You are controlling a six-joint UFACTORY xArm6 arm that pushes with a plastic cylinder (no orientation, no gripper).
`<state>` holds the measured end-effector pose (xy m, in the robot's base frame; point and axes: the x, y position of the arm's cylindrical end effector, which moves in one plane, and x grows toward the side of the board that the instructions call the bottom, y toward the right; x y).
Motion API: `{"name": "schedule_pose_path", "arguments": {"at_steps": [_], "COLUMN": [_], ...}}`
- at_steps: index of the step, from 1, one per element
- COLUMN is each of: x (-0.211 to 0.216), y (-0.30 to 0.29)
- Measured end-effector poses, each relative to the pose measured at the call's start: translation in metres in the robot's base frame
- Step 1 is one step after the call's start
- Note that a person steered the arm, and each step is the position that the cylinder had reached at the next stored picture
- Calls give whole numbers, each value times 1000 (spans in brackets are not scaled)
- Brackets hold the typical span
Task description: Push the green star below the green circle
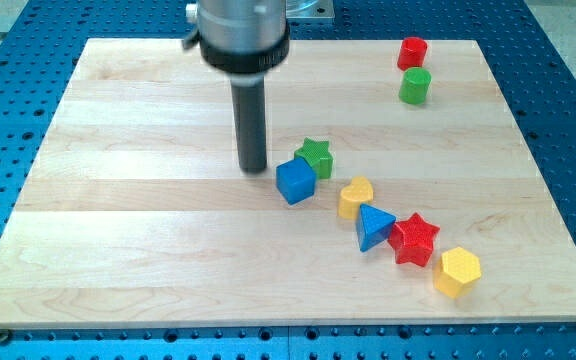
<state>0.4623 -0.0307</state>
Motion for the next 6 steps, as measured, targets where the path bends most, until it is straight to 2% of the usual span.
{"name": "schedule_pose_path", "arguments": {"at_steps": [1, 2, 3, 4, 5, 6], "x": [-10, -46, -51, -41, -12, -39], "y": [45, 73, 126, 118, 127, 147]}}
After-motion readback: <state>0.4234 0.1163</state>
